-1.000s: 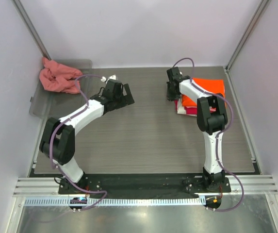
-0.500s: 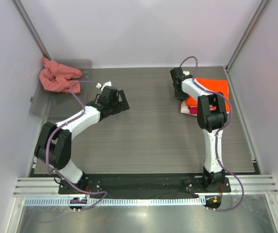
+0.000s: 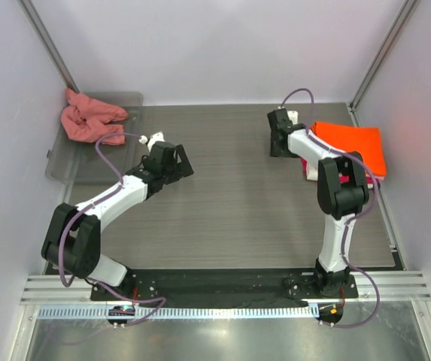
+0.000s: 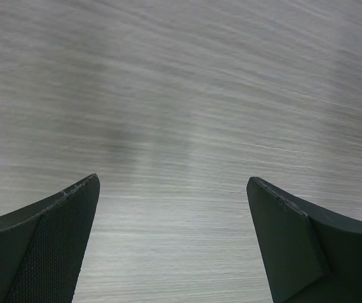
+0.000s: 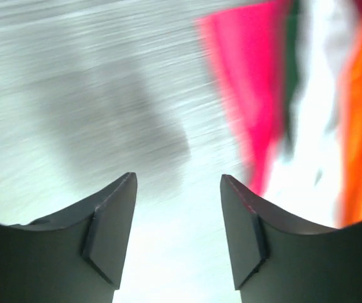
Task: Fold and stack the t-shirts
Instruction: Reset both grippers
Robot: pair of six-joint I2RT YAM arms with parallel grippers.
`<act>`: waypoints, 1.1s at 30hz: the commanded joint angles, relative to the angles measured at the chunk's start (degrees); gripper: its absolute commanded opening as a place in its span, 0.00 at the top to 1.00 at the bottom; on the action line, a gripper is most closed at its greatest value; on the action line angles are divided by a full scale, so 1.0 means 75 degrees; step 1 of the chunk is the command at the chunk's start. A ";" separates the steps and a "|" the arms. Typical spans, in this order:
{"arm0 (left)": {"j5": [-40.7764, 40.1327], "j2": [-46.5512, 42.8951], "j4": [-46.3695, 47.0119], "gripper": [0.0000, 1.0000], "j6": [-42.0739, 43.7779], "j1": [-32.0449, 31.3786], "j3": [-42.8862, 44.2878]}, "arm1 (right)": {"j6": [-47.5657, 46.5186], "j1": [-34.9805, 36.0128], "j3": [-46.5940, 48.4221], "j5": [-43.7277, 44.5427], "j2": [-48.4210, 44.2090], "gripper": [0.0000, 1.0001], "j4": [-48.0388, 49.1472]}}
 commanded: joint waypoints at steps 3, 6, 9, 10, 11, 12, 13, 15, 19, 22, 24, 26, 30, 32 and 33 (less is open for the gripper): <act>-0.1062 -0.0827 0.0201 0.00 -0.0184 0.0025 -0.0869 | 0.0272 0.0768 -0.2233 -0.1112 -0.2862 0.30 0.2439; -0.0957 -0.1214 0.0319 0.00 0.0133 0.0036 -0.1303 | 0.0343 0.1446 -0.3633 -0.0657 -0.4164 0.05 0.3261; -0.0629 -0.1590 0.0412 0.00 0.0320 0.0013 -0.1667 | 0.0495 0.1929 -0.4732 -0.0493 -0.5090 0.04 0.3717; -0.0524 -0.1881 0.0586 0.00 0.0356 -0.0022 -0.1970 | 0.0496 0.1988 -0.5062 -0.0585 -0.5371 0.03 0.3893; -0.0453 -0.2035 0.0669 0.00 0.0437 -0.0034 -0.2147 | 0.0473 0.2058 -0.5820 -0.0609 -0.5942 0.02 0.4347; -0.0476 -0.2175 0.0693 0.00 0.0438 -0.0057 -0.2288 | 0.0380 0.2082 -0.6210 -0.0644 -0.6319 0.02 0.4665; -0.0488 -0.2513 0.0682 0.00 0.0473 -0.0057 -0.2568 | 0.0298 0.2083 -0.6550 -0.0668 -0.6648 0.01 0.4796; -0.0476 -0.2913 0.0647 0.01 0.0718 -0.0069 -0.2815 | 0.0226 0.2083 -0.7090 -0.0714 -0.7434 0.01 0.4646; -0.0173 -0.4131 0.0588 0.00 0.1176 -0.0116 -0.3577 | 0.0635 0.2083 -0.7654 -0.1324 -0.8162 0.02 0.4328; -0.0007 -0.5221 0.0986 0.00 0.1141 -0.0116 -0.4268 | 0.0836 0.2083 -0.8485 -0.1523 -0.8362 0.03 0.5193; -0.0077 -0.5887 0.1127 0.00 0.1141 -0.0116 -0.4596 | 0.0988 0.2083 -0.9198 -0.1430 -0.8444 0.03 0.5931; -0.0229 -0.6369 0.1150 0.01 0.1106 -0.0128 -0.4750 | 0.1128 0.2083 -0.9378 -0.1290 -0.8572 0.03 0.6087; -0.0288 -0.6711 0.1185 0.00 0.1083 -0.0128 -0.4961 | 0.1175 0.2083 -0.9635 -0.1335 -0.8866 0.03 0.6297; -0.0347 -0.6735 0.1174 0.00 0.1083 -0.0116 -0.4961 | 0.1199 0.2083 -0.9682 -0.1383 -0.8983 0.04 0.6297; -0.0359 -0.6712 0.1139 0.00 0.1071 -0.0116 -0.4938 | 0.1269 0.2083 -0.9683 -0.1348 -0.8983 0.04 0.6297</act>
